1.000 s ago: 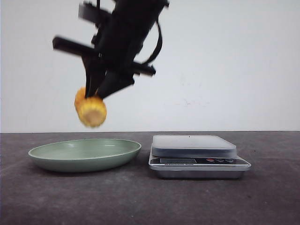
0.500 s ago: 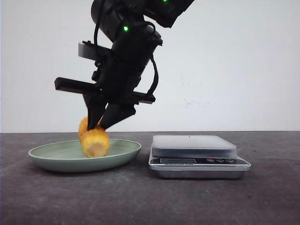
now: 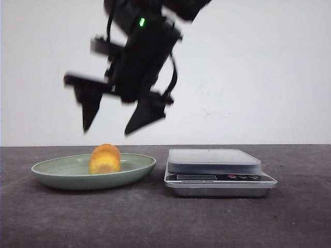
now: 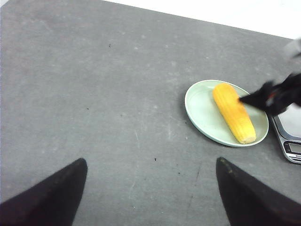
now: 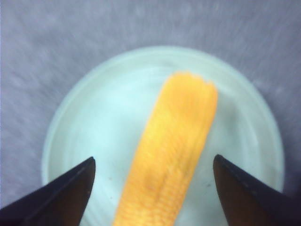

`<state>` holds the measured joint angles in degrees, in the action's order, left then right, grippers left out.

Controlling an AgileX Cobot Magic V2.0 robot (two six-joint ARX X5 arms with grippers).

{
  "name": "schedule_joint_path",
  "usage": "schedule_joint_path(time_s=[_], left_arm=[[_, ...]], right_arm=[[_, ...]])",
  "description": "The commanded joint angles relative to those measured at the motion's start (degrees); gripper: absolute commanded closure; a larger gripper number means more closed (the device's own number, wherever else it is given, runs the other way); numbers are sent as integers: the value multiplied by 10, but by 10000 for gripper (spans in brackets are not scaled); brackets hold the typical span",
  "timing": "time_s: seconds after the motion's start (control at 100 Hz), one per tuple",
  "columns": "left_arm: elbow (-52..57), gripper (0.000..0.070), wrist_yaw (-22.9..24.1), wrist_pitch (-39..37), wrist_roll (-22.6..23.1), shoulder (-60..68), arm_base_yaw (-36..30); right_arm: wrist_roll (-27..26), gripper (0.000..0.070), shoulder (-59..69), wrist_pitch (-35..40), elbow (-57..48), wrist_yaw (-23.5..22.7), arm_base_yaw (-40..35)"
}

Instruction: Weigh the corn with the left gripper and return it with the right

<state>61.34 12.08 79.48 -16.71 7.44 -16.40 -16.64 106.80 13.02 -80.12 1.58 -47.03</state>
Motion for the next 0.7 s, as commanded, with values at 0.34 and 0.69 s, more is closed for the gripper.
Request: schedule_joint_path(time_s=[0.34,0.69], left_arm=[[7,197,1,-13,-2,0,-1],[6,197,0,-61,11,0,-1]], right_arm=[[56,195,-308,172,-15,-19,98],[110,195,-495,349,-13,117,127]])
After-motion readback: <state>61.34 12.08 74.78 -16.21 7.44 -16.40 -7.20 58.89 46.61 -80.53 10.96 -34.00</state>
